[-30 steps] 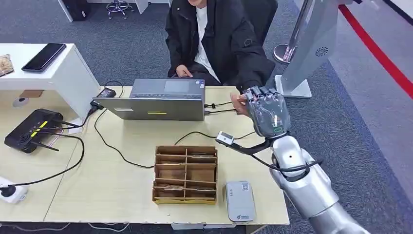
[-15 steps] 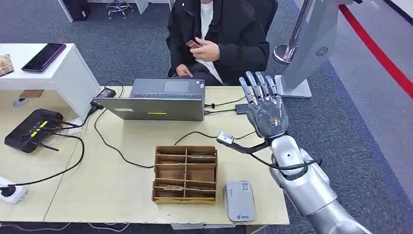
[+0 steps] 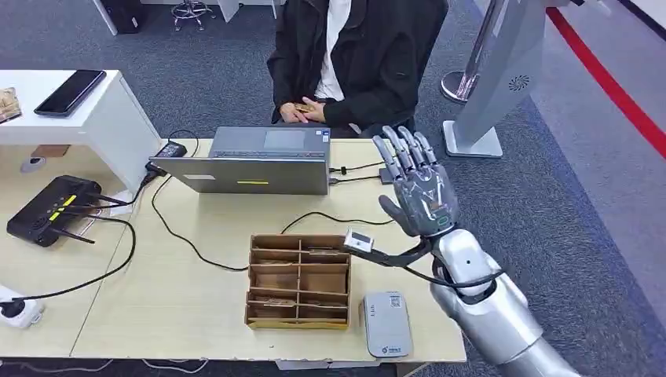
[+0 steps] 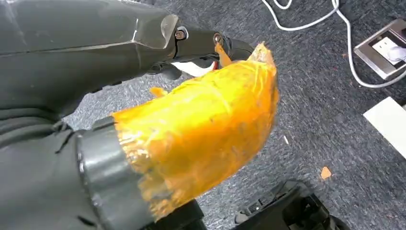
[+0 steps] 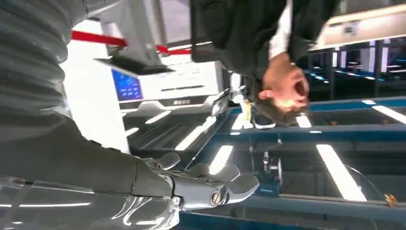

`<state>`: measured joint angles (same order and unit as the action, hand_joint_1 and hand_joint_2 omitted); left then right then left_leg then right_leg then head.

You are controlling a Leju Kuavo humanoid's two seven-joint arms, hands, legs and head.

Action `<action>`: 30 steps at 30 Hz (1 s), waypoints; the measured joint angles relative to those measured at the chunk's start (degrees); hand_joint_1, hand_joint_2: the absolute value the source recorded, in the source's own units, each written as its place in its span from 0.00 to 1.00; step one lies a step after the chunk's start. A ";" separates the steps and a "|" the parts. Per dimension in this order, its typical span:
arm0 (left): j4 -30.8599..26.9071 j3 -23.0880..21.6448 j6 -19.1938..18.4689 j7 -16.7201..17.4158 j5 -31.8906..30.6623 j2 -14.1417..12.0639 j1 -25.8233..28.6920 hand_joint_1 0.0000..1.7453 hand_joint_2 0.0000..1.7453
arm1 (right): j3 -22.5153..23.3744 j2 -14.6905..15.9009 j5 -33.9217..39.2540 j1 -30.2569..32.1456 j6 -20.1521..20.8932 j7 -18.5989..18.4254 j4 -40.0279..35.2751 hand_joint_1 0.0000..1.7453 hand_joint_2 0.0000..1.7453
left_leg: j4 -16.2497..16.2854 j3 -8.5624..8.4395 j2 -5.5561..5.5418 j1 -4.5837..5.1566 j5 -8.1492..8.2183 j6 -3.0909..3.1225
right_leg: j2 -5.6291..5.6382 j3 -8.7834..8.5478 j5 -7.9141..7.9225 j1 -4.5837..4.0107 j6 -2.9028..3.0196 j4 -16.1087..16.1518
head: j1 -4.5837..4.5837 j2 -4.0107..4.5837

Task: Pass the card to the sensor for recognition and then transmit it.

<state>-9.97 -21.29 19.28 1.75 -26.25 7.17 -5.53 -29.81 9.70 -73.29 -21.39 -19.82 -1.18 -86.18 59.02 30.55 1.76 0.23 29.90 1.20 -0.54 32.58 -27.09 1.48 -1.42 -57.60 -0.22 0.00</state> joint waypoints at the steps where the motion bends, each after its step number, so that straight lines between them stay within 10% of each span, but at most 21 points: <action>1: 0.00 0.02 0.07 0.00 0.04 -0.02 0.07 0.00 0.00 | -0.18 0.02 0.85 0.35 0.00 0.55 -0.77 0.00 1.00 | 0.00 0.00 0.00 0.00 0.00 0.00 | 0.00 0.00 0.00 0.00 0.00 0.00 | 0.02 0.00; 30: 0.00 1.95 0.68 -0.52 -0.44 -0.39 0.47 0.00 0.00 | -16.02 3.30 6.80 4.00 3.48 6.91 -9.29 0.00 1.00 | 0.00 0.02 0.00 -0.09 -0.01 -0.01 | 0.00 0.00 0.00 0.00 0.00 0.00 | 0.02 0.00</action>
<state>-9.97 -19.34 19.96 1.22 -26.69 6.78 -5.06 -45.84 13.00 -66.49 -17.39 -16.35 5.73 -95.47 59.02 30.56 1.76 0.14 29.89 1.19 -0.54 32.58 -27.08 1.48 -1.41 -57.60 -0.20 0.00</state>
